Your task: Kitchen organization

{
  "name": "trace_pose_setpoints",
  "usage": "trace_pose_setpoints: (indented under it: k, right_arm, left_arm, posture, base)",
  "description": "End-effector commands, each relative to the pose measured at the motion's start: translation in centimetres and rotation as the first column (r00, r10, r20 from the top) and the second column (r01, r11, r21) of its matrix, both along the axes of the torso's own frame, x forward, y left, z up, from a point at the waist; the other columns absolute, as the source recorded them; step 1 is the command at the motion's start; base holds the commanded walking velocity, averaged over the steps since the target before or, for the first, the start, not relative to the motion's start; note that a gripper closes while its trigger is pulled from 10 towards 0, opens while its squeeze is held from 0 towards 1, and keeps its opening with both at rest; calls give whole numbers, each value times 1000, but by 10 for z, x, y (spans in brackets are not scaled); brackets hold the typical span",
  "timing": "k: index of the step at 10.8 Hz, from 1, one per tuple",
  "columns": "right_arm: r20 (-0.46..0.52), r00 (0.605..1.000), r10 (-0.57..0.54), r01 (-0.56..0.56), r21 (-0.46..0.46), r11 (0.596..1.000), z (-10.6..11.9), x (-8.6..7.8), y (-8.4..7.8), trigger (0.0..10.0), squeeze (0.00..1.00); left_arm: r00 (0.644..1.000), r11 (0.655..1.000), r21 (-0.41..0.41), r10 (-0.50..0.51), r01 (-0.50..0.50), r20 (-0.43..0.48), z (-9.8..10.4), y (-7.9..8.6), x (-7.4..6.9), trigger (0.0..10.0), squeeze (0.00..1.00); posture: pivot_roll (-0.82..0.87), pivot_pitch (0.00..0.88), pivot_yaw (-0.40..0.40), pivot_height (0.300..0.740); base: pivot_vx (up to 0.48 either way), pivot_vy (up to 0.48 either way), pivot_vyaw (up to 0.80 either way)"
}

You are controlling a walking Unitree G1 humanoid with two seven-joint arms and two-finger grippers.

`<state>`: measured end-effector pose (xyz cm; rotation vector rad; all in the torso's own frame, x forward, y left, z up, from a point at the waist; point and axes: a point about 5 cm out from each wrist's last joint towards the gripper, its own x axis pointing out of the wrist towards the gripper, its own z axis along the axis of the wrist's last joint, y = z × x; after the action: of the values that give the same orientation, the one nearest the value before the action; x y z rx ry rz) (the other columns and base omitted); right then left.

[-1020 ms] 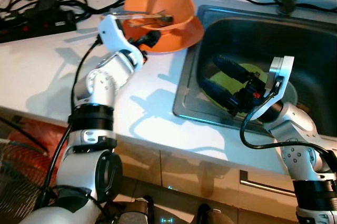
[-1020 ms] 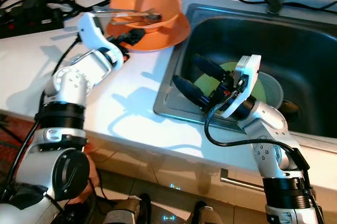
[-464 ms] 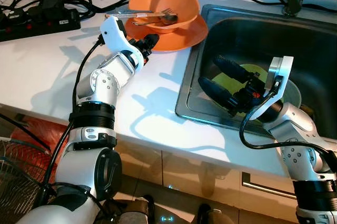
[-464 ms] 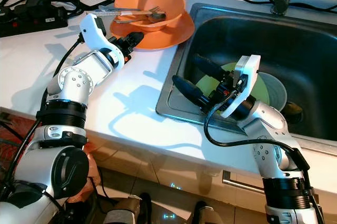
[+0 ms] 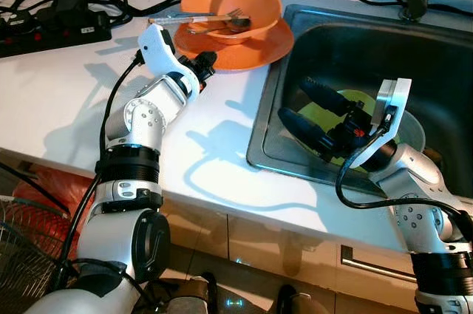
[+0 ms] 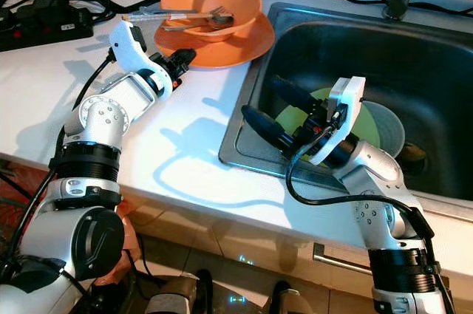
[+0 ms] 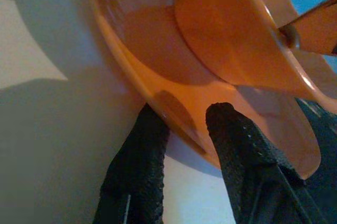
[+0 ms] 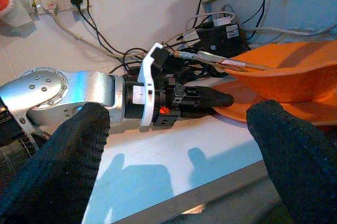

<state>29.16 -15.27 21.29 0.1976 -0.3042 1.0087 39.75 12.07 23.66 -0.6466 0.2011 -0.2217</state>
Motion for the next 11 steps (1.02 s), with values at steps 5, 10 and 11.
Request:
trace_pose_setpoints:
  k: [5, 10, 11]
  right_arm:
    - [21, 1000, 7, -6, -13, 1000, 3, -1, 3, 10000, 0]
    - [14, 1000, 15, -15, -6, 1000, 0, 1, 6, 10000, 0]
    - [16, 1000, 16, -16, -5, 1000, 1, 2, 6, 10000, 0]
  left_arm:
    - [986, 997, 44, -54, 61, -156, -38, -14, -17, 10000, 0]
    - [985, 994, 96, -32, 48, -169, -45, -8, -48, 10000, 0]
    - [986, 991, 122, -25, 46, -167, -46, -8, -48, 10000, 0]
  posture:
    - [103, 227, 40, 740]
    - [129, 231, 39, 740]
    - [129, 231, 39, 740]
  base:
    - [0, 0, 0]
    - [0, 0, 0]
    - [0, 0, 0]
